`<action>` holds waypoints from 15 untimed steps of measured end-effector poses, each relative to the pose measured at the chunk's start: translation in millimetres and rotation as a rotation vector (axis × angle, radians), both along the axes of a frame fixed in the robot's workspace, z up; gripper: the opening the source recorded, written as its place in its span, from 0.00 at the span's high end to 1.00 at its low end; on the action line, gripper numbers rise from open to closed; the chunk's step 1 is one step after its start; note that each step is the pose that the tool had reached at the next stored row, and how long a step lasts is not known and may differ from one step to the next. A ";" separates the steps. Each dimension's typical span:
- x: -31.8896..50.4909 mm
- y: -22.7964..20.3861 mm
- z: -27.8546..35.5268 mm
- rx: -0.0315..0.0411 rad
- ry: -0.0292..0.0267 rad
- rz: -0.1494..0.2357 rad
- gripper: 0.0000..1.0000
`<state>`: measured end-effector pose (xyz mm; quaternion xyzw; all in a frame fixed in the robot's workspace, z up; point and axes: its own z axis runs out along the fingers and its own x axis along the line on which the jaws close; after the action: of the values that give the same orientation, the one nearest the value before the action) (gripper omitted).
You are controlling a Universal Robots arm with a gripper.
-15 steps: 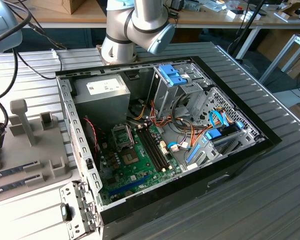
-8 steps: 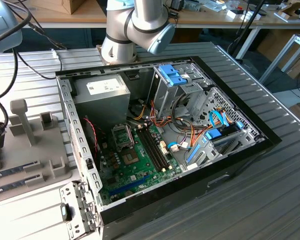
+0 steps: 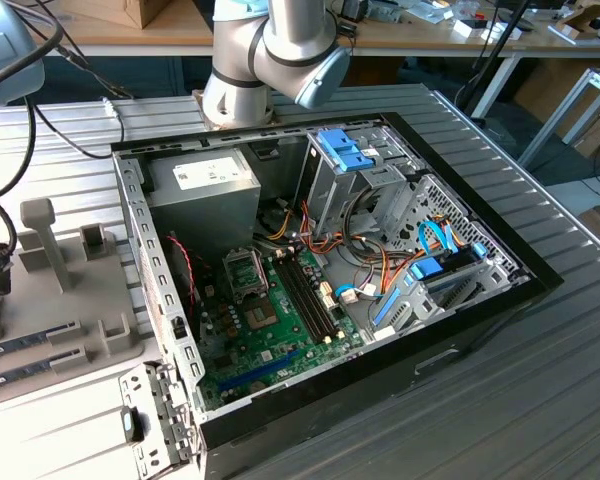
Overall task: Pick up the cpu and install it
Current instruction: 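Pick up the cpu and move it towards the insertion slot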
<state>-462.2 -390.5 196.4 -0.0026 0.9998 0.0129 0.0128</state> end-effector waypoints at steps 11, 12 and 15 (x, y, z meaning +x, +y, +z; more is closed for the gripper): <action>0.3 -0.4 -3.7 0.0001 -0.0002 -0.001 0.44; 0.3 -0.4 -3.8 -0.0001 0.0000 -0.001 0.44; 0.3 -0.4 -3.9 0.0000 0.0000 -0.001 0.44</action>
<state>-461.9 -390.9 192.5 -0.0019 0.9998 0.0128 0.0128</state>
